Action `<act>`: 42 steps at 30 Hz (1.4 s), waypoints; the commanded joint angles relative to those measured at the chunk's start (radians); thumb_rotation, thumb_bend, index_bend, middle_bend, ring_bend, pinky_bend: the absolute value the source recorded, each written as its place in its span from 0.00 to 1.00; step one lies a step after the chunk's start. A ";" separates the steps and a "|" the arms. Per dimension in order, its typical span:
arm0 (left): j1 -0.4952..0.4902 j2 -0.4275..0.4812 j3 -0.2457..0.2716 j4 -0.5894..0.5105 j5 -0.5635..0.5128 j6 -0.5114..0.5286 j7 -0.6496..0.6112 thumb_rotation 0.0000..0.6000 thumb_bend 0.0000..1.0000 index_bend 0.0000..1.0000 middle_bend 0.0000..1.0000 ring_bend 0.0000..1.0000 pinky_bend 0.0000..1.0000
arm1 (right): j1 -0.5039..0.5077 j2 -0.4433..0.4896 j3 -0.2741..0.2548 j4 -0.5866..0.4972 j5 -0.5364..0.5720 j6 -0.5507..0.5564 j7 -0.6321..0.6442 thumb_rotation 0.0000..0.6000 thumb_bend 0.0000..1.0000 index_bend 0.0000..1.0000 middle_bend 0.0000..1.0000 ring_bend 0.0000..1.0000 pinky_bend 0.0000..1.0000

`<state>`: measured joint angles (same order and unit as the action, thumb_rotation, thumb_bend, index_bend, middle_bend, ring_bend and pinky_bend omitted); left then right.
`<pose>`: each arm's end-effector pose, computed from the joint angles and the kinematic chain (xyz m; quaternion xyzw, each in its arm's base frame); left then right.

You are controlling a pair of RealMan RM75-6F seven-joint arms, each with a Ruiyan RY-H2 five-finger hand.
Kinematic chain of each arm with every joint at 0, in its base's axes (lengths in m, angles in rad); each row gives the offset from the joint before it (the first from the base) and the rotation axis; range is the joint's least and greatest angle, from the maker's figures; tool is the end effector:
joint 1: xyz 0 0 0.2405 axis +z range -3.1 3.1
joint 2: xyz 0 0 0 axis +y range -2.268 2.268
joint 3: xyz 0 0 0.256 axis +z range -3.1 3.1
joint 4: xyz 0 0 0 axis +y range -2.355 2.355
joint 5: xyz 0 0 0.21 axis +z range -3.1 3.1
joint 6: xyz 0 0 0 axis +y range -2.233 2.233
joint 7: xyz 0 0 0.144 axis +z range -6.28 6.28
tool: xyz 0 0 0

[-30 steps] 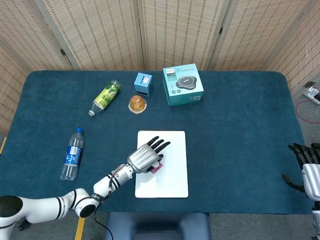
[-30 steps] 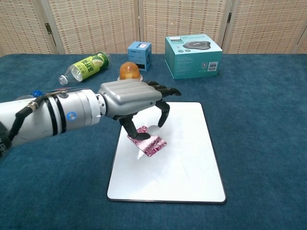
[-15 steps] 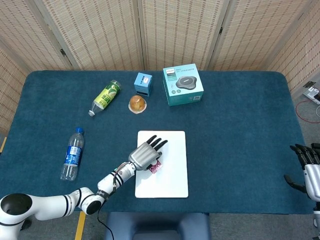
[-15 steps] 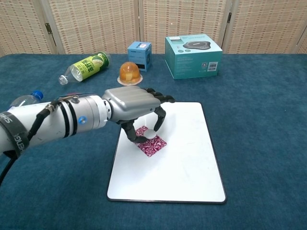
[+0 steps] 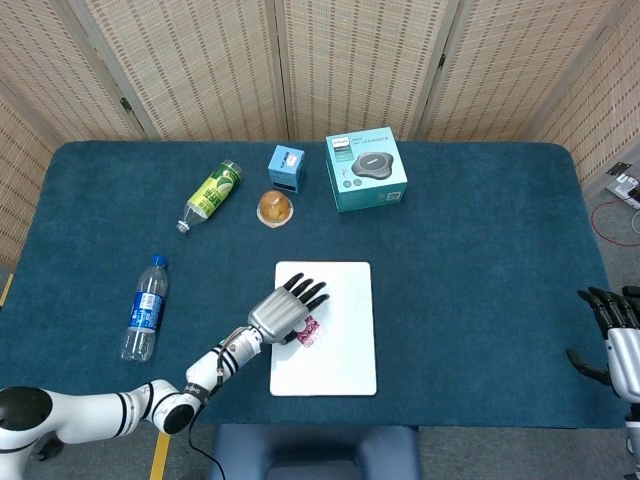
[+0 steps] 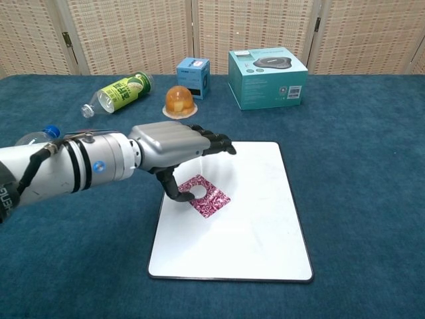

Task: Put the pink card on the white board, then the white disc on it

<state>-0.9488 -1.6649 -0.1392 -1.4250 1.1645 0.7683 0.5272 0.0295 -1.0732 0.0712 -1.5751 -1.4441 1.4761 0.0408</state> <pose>-0.0735 0.3313 -0.0790 -0.8667 -0.2312 -0.3151 0.3100 -0.3369 -0.1678 0.1837 0.5676 -0.3984 0.3575 0.6256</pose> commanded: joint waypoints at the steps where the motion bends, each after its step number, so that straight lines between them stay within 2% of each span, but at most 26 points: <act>1: 0.020 0.036 -0.011 -0.044 -0.015 0.034 -0.031 1.00 0.36 0.04 0.00 0.00 0.00 | 0.000 0.001 0.000 0.000 -0.001 0.000 0.001 1.00 0.25 0.14 0.16 0.11 0.11; 6: 0.084 0.114 -0.037 -0.117 -0.037 0.143 -0.082 1.00 0.36 0.09 0.00 0.00 0.00 | 0.001 0.012 0.002 0.001 -0.003 0.001 0.000 1.00 0.25 0.14 0.16 0.12 0.11; 12: 0.203 0.245 -0.057 -0.189 -0.114 0.306 -0.102 1.00 0.36 0.13 0.00 0.00 0.00 | 0.012 0.030 0.005 0.002 -0.009 -0.012 0.014 1.00 0.25 0.14 0.16 0.12 0.11; 16: 0.289 0.331 -0.058 -0.240 -0.156 0.394 -0.141 1.00 0.36 0.13 0.00 0.00 0.00 | 0.020 0.034 0.010 0.006 -0.011 -0.019 0.026 1.00 0.25 0.14 0.16 0.12 0.11; 20: 0.381 0.395 -0.045 -0.277 -0.148 0.498 -0.191 1.00 0.37 0.13 0.00 0.00 0.00 | 0.027 0.035 0.013 0.006 -0.012 -0.026 0.033 1.00 0.25 0.14 0.16 0.11 0.11; 24: 0.475 0.426 -0.017 -0.292 -0.120 0.608 -0.223 1.00 0.37 0.13 0.00 0.00 0.00 | 0.031 0.035 0.015 0.006 -0.007 -0.031 0.050 1.00 0.25 0.14 0.16 0.11 0.11; 30: 0.565 0.447 0.045 -0.310 -0.078 0.690 -0.198 1.00 0.37 0.14 0.00 0.00 0.00 | 0.043 0.038 0.010 0.006 -0.008 -0.058 0.066 1.00 0.25 0.14 0.14 0.10 0.11; 36: 0.638 0.460 0.110 -0.295 0.100 0.754 -0.295 1.00 0.37 0.14 0.00 0.00 0.00 | 0.033 0.040 0.002 -0.002 -0.015 -0.048 0.099 1.00 0.25 0.14 0.14 0.10 0.11; 42: 0.675 0.468 0.140 -0.309 0.227 0.807 -0.295 1.00 0.37 0.13 0.00 0.00 0.00 | 0.010 0.033 -0.007 -0.002 -0.026 -0.011 0.108 1.00 0.25 0.14 0.14 0.10 0.11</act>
<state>-0.2932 -1.2030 -0.0149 -1.7260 1.3584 1.5509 0.2349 0.0450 -1.0378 0.0669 -1.5768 -1.4668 1.4592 0.1472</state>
